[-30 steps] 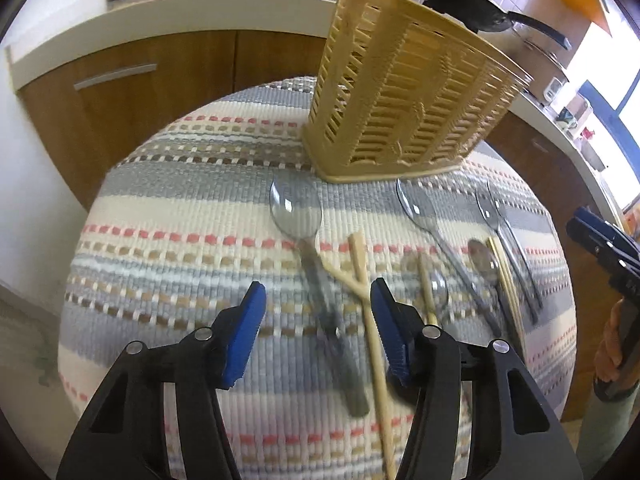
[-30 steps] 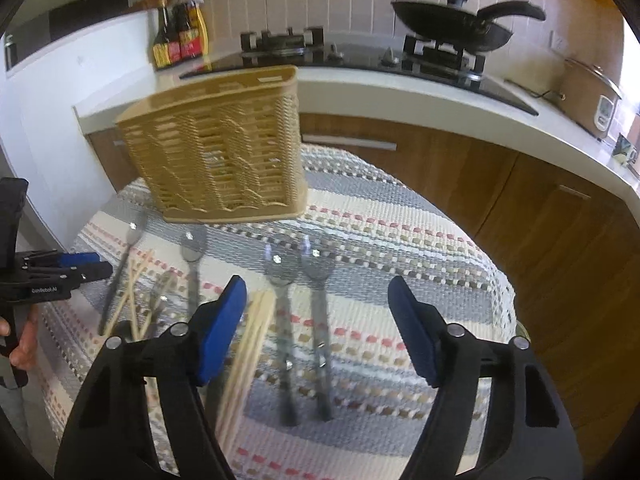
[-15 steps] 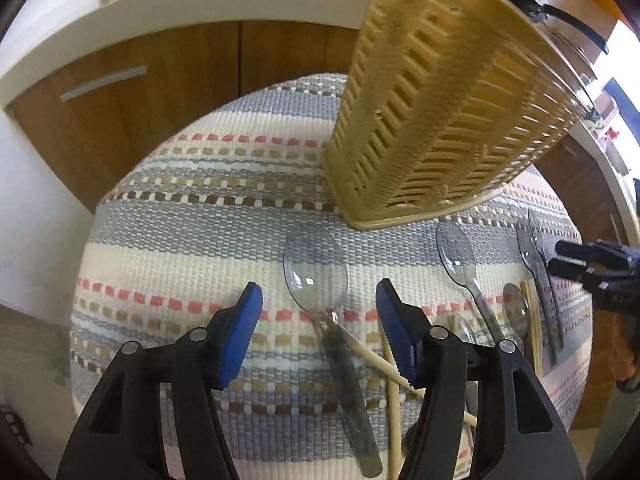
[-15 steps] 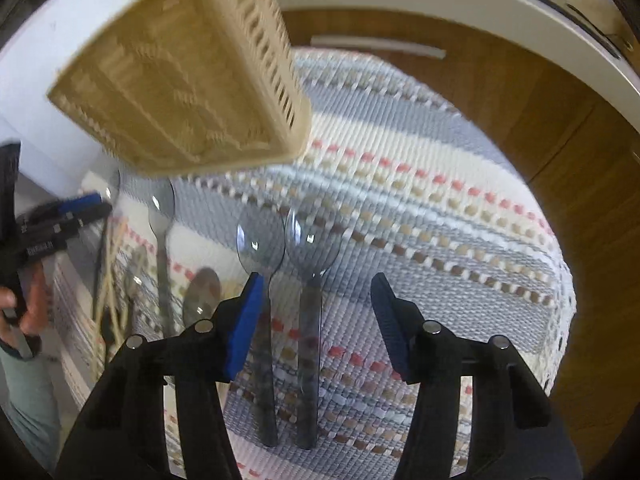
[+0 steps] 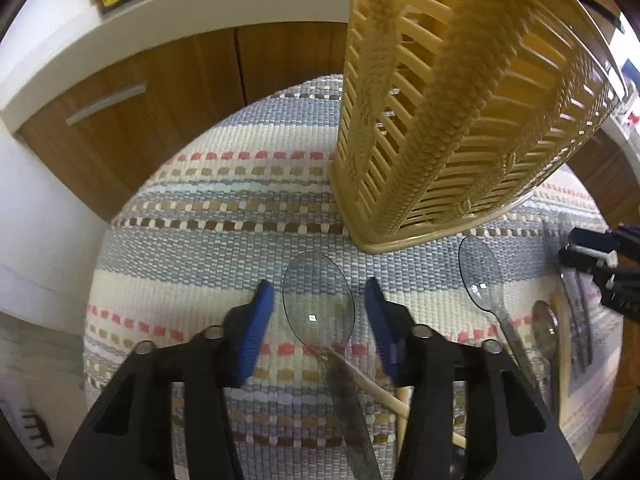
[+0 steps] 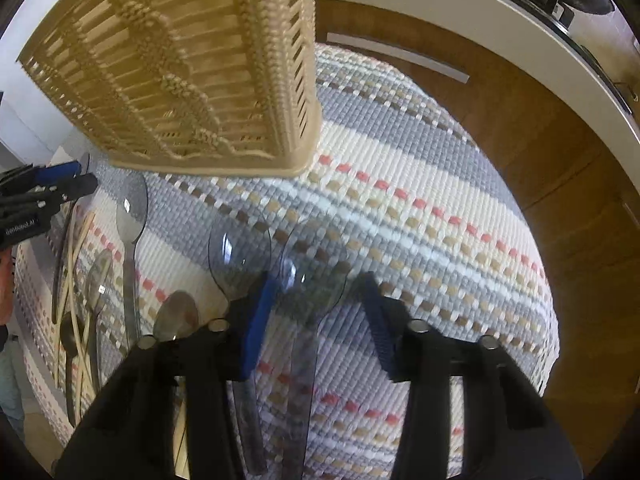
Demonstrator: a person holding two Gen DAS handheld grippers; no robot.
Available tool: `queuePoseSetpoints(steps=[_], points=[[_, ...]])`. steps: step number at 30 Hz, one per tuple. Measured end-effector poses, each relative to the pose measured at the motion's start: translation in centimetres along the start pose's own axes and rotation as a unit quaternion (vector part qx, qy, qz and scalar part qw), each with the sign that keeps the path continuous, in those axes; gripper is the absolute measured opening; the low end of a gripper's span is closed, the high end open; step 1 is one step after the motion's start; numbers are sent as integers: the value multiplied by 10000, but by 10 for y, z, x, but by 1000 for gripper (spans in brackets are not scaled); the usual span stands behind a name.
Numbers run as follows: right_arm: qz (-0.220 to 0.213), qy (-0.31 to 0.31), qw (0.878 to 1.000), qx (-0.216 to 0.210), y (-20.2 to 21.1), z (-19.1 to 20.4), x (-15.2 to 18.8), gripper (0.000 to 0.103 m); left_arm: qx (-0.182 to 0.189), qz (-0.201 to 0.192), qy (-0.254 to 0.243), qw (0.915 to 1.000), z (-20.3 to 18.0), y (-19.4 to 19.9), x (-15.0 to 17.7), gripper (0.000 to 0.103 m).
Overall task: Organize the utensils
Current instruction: 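Grasp a clear spoon with the left gripper while the right gripper grasps another clear spoon, then carry both spoons over the tan basket and open both grippers to drop them in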
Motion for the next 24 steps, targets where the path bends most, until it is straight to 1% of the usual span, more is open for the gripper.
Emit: queuePoseSetpoints(steps=[2,4,5,8,10,13,17,20,21,24], points=[[-10,-28,10000,-71,-1,-1,-5,30,-199,-11,-144,9997,-4,-1,0,33],[-49,-33,10000,-47,-3,-7,-8,30,-177,-35,-220,9996,-8,-1,2,33],[-90,-48,9999,-42,0,-11,-6,30,-68,-74,-199,9998,-6,2,6,33],[-319,-141,9994,-67,12,-14,4,30,238,-440,-230,9985,-5,21,16,32],[-499,-198,9985,-126,23,-15,15,30,257,-659,-324,9970,-9,36,19,32],[-887,-160,9956,-257,50,-15,25,30,437,-1068,-519,9920,-19,70,26,32],[-1604,7,9864,-363,99,-10,30,30,644,-1694,-859,9797,-35,125,33,32],[-2061,0,9775,-450,130,-11,23,30,682,-2193,-949,9686,-43,162,33,32],[-2255,-44,9728,-535,145,-13,19,30,696,-2412,-963,9632,-47,178,28,32],[-2790,-172,9568,-797,178,-16,4,30,725,-2888,-986,9495,-57,211,8,32]])
Point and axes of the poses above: each gripper's, at about its wrist camera, not at the fingertips, and y roughly against the way its jaws point, z to its left, x to its underside, the point moved 3 cm from there along -y, roughly the way its jaws point, and after that the axes turned 6 degrees about x, right-handed, at the moved point
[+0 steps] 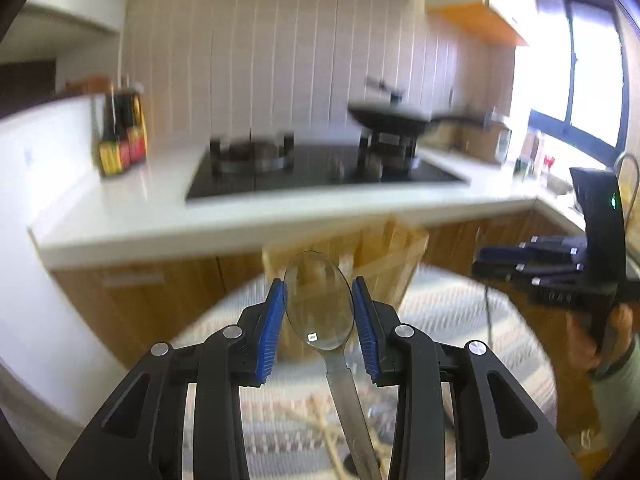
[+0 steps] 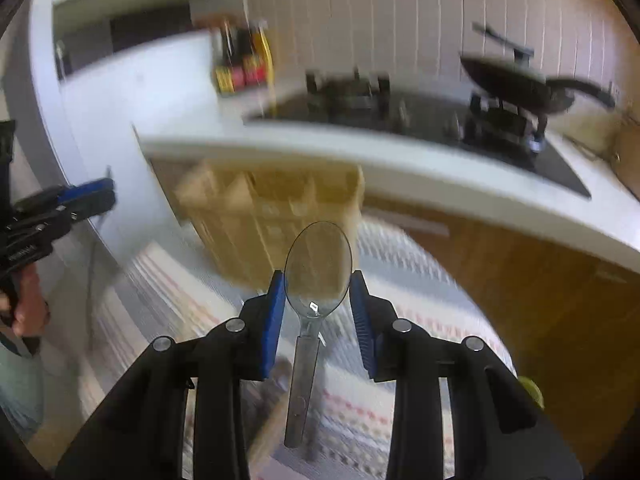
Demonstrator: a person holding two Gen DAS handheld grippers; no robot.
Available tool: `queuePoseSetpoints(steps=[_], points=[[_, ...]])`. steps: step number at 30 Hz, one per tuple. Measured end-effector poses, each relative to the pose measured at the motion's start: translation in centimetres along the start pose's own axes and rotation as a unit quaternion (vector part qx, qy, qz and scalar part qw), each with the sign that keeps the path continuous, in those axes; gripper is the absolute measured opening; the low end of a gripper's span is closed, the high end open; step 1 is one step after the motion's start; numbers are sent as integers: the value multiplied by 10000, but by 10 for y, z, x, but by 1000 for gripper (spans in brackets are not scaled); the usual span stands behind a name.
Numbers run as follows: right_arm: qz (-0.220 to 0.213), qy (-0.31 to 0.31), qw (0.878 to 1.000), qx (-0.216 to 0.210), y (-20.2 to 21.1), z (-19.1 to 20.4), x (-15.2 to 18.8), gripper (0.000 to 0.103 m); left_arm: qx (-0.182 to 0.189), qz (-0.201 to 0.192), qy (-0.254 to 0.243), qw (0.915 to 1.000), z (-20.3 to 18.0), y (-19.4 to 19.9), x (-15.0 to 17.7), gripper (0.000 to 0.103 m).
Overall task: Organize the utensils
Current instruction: 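Carry both spoons over the tan basket and open both grippers to drop them in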
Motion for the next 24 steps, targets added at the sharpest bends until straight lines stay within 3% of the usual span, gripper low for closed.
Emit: queuePoseSetpoints(steps=[8,13,16,19,24], points=[[-1183,-611,9910,-135,15,-6,-76,30,-649,-1035,-272,9921,-13,-8,-65,33],[-1690,-797,9822,212,-1,-27,-100,30,-931,-1456,-317,9844,-5,-31,-83,33],[-1859,-641,9785,622,-19,-25,-104,30,-1072,-1625,-296,9804,5,-47,-83,33],[-1991,-518,9759,729,-33,-21,-100,30,-1128,-1858,-256,9758,12,-59,-77,33],[-1830,-203,9782,956,-67,-7,-88,30,-1380,-1890,-287,9718,18,-80,-61,33]])
Point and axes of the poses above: each gripper's, at about its wrist camera, not at the fingertips, and y roughly against the way its jaws point, z to its left, x to its underside, the point moved 3 cm from there along -y, roughly the way its jaws point, and after that the axes turned 6 degrees about x, right-handed, at the moved point
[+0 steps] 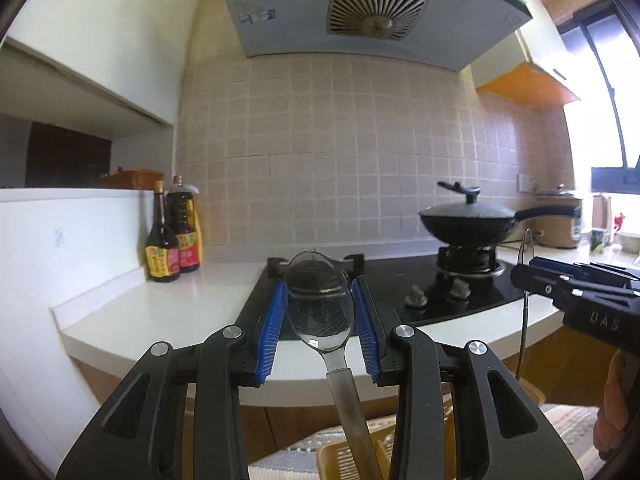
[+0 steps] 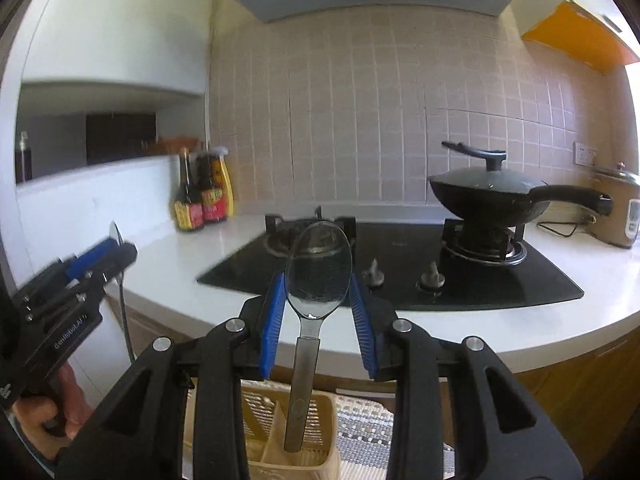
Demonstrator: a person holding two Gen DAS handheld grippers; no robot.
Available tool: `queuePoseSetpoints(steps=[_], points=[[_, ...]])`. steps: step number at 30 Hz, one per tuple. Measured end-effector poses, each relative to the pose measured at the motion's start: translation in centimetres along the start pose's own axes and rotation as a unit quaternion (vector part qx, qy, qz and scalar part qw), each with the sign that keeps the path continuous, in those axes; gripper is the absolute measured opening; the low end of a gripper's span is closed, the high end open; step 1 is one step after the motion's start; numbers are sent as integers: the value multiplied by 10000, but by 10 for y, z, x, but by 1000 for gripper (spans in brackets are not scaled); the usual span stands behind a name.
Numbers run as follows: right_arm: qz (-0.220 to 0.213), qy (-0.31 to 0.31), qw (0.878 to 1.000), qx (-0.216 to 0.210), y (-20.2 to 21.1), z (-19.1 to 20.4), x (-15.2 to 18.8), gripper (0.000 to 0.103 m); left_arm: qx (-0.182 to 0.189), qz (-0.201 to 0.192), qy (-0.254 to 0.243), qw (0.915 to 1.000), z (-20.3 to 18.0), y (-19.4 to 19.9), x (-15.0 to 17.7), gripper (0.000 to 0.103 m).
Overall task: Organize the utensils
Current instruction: 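Carry both spoons over the tan basket and open both grippers to drop them in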
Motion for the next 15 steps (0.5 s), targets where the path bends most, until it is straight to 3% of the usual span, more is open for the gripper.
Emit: queuePoseSetpoints(steps=[6,13,15], points=[[182,137,9997,70,-14,7,23,30,75,138,-42,9999,0,-12,23,33],[399,224,9989,-138,-11,11,33,32,294,275,112,9991,6,-8,27,37],[517,175,9982,-256,-8,11,37,56,423,345,233,9982,10,-5,26,44]])
Point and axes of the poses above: each gripper's, at about its wrist camera, not at the fingertips, and y roughly against the way its jaws point, z to its left, x to its underside, the point moved 3 cm from there along -y, roughly the way its jaws point, and after that the axes turned 6 degrees about x, right-handed, at the moved point
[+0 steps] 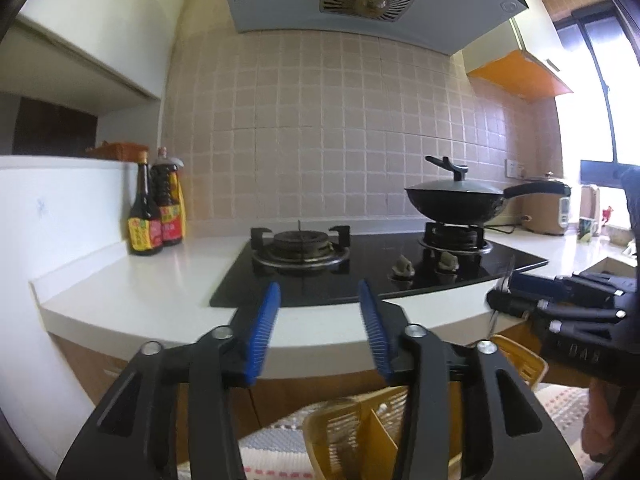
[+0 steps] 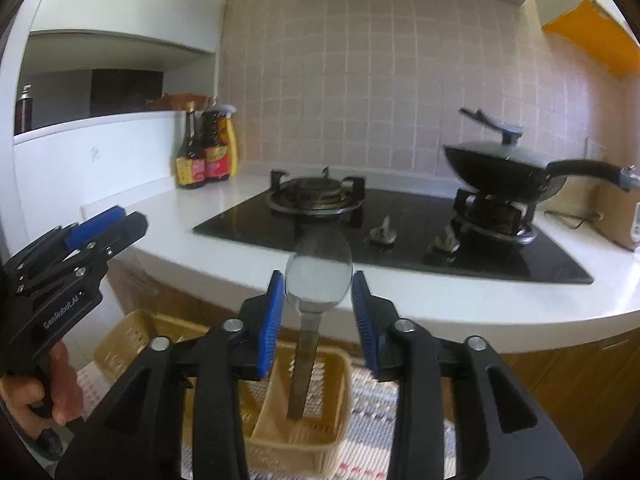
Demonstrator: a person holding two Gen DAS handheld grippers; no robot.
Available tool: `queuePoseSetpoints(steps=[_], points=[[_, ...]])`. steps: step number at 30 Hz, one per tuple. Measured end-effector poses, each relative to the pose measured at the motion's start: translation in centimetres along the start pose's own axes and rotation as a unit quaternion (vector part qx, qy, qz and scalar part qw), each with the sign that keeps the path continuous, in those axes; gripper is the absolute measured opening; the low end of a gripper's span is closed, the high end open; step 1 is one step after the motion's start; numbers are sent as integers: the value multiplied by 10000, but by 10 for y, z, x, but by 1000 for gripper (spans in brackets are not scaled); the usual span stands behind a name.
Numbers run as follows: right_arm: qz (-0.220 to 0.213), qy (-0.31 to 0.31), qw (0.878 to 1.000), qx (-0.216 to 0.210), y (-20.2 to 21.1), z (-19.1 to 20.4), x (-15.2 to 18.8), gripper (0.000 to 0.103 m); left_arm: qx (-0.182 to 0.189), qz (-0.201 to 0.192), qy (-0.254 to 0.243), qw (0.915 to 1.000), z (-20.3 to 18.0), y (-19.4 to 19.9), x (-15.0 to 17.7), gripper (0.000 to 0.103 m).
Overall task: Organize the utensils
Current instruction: 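Carry both spoons over the tan basket and open both grippers to drop them in, then grasp a clear spoon with the left gripper while the right gripper grasps a clear spoon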
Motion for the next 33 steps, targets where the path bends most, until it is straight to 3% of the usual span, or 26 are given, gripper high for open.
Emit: queuePoseSetpoints(steps=[7,14,21,25,29,33], points=[[269,-252,9990,-268,22,-7,4,58,562,379,531,9963,11,17,-7,58],[659,-346,9969,-269,50,-14,11,58,963,521,1085,9880,18,53,-16,59],[1261,-325,9913,-180,70,-18,36,58,1117,797,1000,9855,-2,89,-9,66],[1847,-377,9821,-54,63,-23,65,58,885,1270,745,9851,-21,95,14,69],[2622,-484,9638,-89,41,-29,101,58,859,1963,662,9745,-36,85,49,69],[3253,-497,9433,-424,17,-29,139,58,1054,2932,671,9478,-51,59,96,69]])
Point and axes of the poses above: each gripper's, at about its wrist camera, not at the fingertips, and y roughly against the way its jaws point, z to its left, x to its underside, the point moved 3 cm from there along -y, roughly the way its jaws point, and after that the axes turned 6 degrees about x, right-handed, at the moved point
